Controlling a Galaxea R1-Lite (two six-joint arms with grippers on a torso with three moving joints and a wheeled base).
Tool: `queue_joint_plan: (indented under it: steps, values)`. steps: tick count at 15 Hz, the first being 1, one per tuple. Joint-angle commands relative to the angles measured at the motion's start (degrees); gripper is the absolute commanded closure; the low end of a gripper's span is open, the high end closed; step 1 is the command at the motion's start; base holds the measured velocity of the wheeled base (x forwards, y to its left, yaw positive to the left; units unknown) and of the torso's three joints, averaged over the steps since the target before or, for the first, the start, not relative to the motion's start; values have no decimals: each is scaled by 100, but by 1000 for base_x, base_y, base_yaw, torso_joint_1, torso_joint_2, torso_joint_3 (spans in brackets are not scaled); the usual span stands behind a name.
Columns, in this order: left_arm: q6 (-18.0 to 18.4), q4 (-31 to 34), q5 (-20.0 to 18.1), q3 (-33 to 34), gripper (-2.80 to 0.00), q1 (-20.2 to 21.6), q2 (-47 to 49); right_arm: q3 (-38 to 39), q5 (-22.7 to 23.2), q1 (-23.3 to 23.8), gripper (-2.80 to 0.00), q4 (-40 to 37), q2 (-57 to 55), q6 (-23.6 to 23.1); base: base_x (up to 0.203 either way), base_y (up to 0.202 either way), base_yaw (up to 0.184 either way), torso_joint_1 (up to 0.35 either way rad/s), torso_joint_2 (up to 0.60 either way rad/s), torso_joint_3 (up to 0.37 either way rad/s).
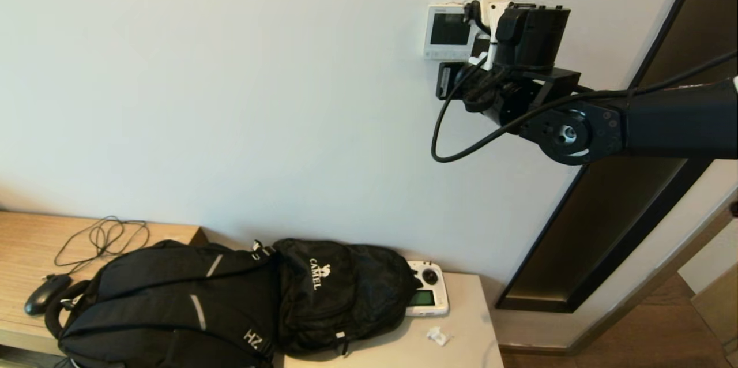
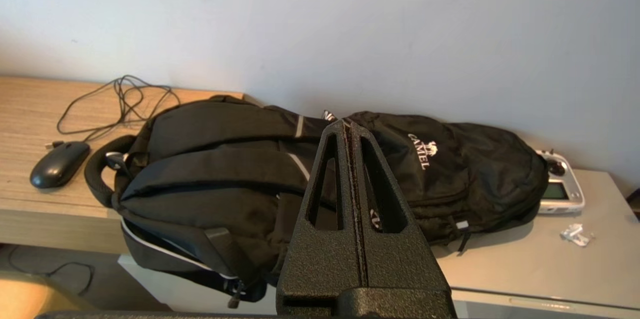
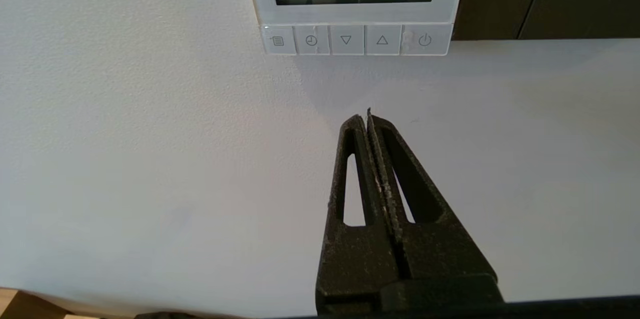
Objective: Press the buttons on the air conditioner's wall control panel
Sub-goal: Turn on the central air conditioner
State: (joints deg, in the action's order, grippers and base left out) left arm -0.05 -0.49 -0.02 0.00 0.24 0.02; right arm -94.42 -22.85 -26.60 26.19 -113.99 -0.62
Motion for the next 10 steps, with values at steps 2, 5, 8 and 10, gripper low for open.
queue_joint_plan:
  steps: [2,5,8,10]
  values:
    - [-4,-4,0,0,0,2,-11,-215,-18,74,0,12,-197,0,0,0,0,0,0,0]
    - [-4,-4,2,0,0,2,-11,-376,-27,216,0,18,-221,1,0,0,0,0,0,0]
    - [-4,-4,2,0,0,2,-11,-481,-89,243,0,27,-221,18,0,0,0,0,0,0]
    - [-4,-4,-5,0,0,2,-11,-578,-97,248,0,27,-243,35,0,0,0,0,0,0]
